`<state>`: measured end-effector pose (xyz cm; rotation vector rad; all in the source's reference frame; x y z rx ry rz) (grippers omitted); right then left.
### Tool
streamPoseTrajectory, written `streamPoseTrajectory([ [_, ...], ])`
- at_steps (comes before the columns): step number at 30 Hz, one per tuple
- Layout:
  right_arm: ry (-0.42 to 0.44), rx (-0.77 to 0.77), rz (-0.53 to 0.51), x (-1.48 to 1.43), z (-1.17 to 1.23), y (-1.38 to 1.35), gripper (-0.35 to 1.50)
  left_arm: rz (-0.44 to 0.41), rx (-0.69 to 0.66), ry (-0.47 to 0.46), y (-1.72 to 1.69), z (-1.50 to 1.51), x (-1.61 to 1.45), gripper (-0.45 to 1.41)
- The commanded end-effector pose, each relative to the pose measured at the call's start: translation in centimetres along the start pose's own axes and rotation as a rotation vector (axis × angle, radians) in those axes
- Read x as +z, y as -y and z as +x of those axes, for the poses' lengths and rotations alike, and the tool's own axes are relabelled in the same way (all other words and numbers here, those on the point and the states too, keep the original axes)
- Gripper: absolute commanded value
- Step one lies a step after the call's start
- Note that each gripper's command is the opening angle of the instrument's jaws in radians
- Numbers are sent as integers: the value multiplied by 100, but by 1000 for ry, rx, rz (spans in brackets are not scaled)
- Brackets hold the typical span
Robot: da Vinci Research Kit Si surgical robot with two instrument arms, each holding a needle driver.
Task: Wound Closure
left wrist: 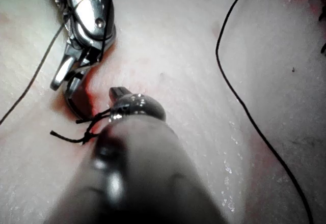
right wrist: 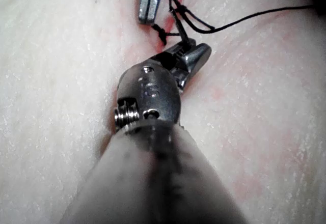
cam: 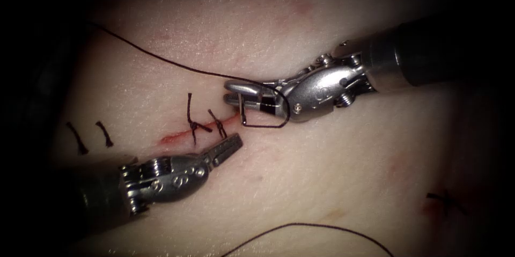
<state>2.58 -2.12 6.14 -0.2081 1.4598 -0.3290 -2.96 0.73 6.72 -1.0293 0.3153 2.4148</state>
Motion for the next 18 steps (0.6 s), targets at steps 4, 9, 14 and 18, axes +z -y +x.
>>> streamPoseTrajectory([
  [4,-16,43,-9,6,4,-10,-35,2,-11,3,1,8,12,-32],
  [9,-37,58,-6,10,12,-19,-35,18,-11,9,1,7,28,-35],
  [14,-44,63,-3,15,17,-23,-35,-2,25,33,-13,-17,40,-37],
  [18,-44,63,2,17,20,-23,-35,-21,26,49,-20,-40,43,-37],
])
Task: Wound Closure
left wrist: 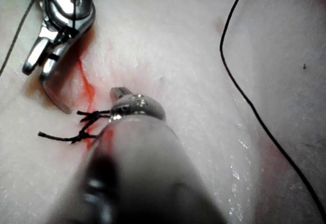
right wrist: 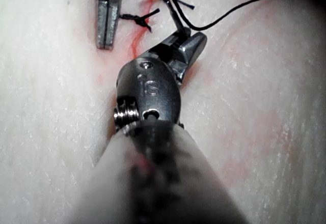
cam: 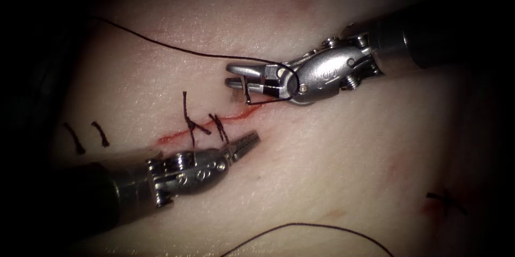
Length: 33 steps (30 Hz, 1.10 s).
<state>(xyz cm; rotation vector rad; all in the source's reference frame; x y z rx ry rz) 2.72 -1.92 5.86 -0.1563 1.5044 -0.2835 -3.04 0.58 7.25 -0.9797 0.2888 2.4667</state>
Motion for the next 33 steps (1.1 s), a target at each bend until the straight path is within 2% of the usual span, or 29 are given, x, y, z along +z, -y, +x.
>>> streamPoseTrajectory([
  [1,-3,0,3,9,1,6,-35,-4,-2,1,-3,-8,7,-37],
  [10,4,27,25,12,9,-3,-35,-7,-15,1,1,-26,3,-37],
  [15,28,125,88,16,14,-16,-35,-13,-19,18,-3,-36,9,-37],
  [22,125,342,238,41,10,-26,-35,-18,-18,34,-7,-45,11,-37],
  [27,141,453,256,53,7,-32,-35,-19,-18,34,-9,-46,8,-37],
  [33,181,732,262,56,-5,-39,-35,-21,-19,35,-7,-46,4,-35],
])
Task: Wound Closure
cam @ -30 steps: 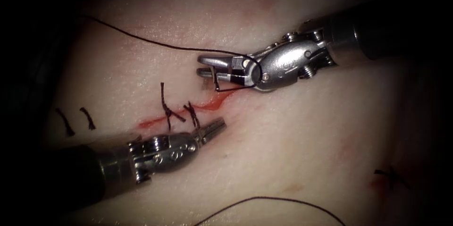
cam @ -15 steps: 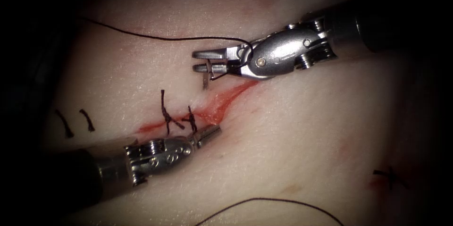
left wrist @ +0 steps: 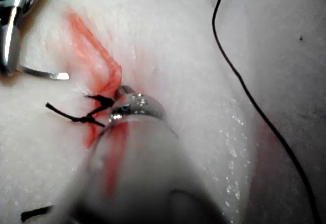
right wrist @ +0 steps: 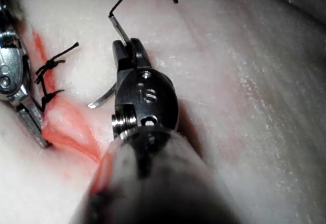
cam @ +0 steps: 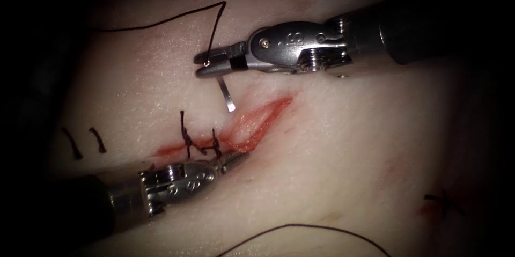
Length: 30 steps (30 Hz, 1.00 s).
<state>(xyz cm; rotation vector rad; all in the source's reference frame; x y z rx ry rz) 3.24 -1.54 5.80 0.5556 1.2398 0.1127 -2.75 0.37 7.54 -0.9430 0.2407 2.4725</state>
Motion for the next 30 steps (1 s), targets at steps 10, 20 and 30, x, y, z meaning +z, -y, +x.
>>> streamPoseTrajectory([
  [10,-24,221,-50,5,-8,-5,-35,1,-4,2,-3,2,6,-35],
  [20,-37,428,-29,7,-9,7,-35,0,-6,3,-3,3,5,-35],
  [30,-60,597,-3,8,-11,23,-35,0,-10,4,1,5,5,-35],
])
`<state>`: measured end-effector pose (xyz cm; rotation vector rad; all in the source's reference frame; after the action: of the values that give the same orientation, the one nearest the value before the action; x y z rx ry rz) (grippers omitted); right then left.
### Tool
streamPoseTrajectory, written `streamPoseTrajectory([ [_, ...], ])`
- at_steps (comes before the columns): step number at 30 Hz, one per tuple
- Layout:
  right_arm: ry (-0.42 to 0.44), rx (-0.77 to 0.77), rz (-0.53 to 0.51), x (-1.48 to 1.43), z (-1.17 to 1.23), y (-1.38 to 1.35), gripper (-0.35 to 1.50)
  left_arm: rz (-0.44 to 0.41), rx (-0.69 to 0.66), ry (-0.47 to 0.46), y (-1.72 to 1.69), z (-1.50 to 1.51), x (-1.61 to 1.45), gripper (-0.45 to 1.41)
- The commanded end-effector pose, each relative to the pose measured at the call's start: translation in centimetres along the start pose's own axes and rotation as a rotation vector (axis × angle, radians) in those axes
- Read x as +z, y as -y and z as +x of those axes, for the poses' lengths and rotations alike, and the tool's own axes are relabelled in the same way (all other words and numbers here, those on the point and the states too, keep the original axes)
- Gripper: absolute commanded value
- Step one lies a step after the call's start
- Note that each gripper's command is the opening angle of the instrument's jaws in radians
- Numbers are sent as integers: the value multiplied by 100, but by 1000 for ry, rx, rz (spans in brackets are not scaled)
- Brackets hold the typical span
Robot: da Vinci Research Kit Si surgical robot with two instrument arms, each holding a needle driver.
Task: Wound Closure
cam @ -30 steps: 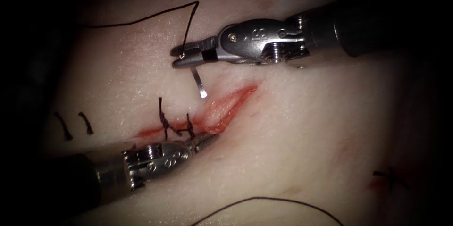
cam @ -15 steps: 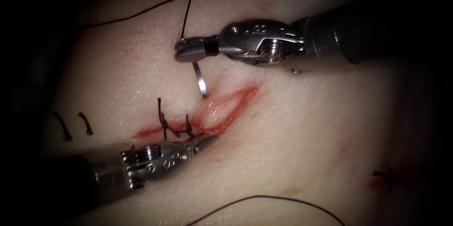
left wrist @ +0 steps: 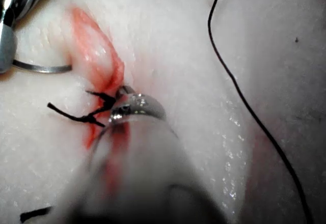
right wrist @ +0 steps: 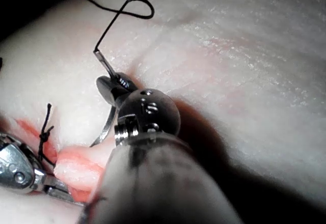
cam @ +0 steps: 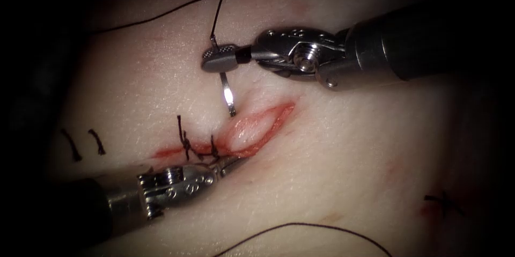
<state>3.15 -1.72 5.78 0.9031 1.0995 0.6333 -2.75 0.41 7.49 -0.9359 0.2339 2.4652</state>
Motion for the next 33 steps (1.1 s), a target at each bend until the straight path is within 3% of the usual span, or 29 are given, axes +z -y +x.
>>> streamPoseTrajectory([
  [1,2,31,11,11,-8,6,-35,-1,-1,0,-2,0,7,-35],
  [9,13,108,31,9,-23,21,-35,-2,-1,3,-1,0,7,-35],
  [19,49,128,-83,-3,-32,27,-35,-1,-2,4,-1,0,6,-35],
  [33,95,179,-62,-5,-50,45,-35,3,-7,-4,4,1,4,-37],
])
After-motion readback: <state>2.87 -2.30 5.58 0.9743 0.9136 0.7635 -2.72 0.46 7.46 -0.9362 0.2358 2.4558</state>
